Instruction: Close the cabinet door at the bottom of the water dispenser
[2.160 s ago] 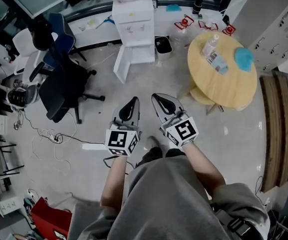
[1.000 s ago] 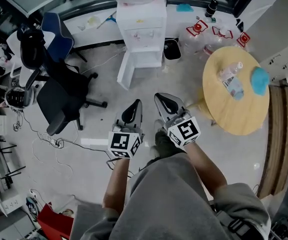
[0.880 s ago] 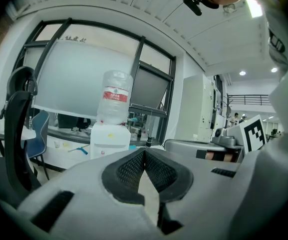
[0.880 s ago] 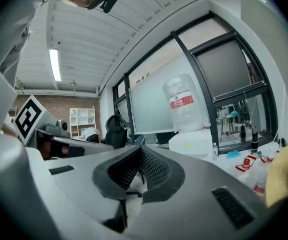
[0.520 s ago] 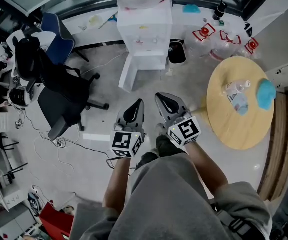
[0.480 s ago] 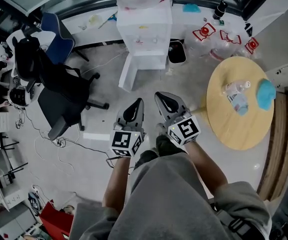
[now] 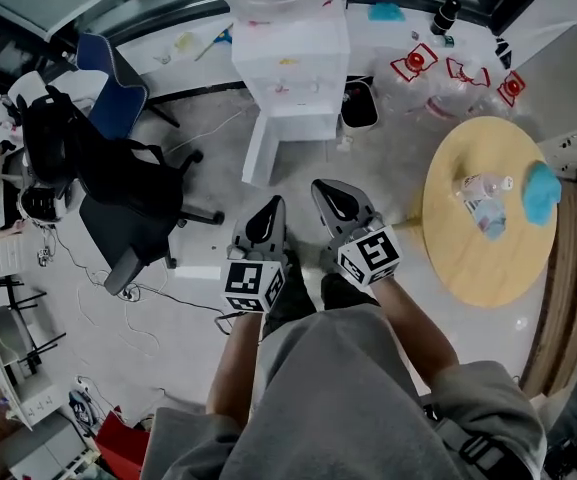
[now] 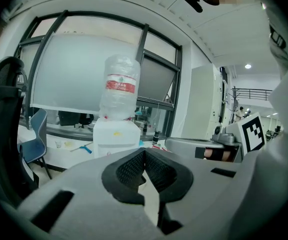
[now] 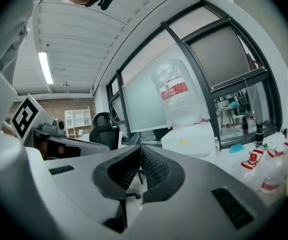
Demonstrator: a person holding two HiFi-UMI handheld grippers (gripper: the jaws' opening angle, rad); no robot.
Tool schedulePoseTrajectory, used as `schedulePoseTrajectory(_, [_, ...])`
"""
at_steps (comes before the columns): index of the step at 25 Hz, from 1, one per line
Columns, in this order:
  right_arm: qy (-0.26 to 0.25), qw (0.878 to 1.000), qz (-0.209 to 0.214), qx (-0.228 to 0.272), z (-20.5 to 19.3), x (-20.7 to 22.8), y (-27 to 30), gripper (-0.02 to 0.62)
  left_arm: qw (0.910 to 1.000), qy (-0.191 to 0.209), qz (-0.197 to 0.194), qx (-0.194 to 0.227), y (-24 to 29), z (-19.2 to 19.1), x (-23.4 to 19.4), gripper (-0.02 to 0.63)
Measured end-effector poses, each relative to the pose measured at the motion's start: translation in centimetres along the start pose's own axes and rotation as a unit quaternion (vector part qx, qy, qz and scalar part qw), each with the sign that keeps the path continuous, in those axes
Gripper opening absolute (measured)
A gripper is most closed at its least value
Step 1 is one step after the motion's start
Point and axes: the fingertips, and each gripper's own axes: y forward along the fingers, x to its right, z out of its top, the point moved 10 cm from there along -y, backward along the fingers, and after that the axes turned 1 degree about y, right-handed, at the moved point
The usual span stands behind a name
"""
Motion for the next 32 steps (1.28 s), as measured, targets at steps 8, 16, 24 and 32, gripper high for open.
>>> schedulePoseTrajectory(8, [0.016, 0.999, -0.038, -0.012, -1.5, 0.7, 5.4, 0.011, 0.9995, 0.001, -0.017, -0.025, 2.7, -0.6, -6.1, 0.008])
schedulePoseTrajectory(16, [0.032, 0.995, -0.09, -0.026, -3.9, 0.4, 11.6, 0.011, 0.9965, -0.006, -0.059, -0.06, 5.5, -2.5, -13.4, 0.008])
schedulePoseTrajectory(24, [0.048, 0.991, -0.116, -0.046, -7.7, 0.5, 15.0, 0.01, 0.9928, -0.008, -0.082, -0.086, 8.3, -5.5, -17.8, 0.008])
schedulePoseTrajectory(32, [0.067, 0.989, -0.113, -0.068, -10.9, 2.1, 16.0, 0.01, 0.992, -0.025, -0.066, -0.105, 10.2, -8.4, -18.9, 0.008])
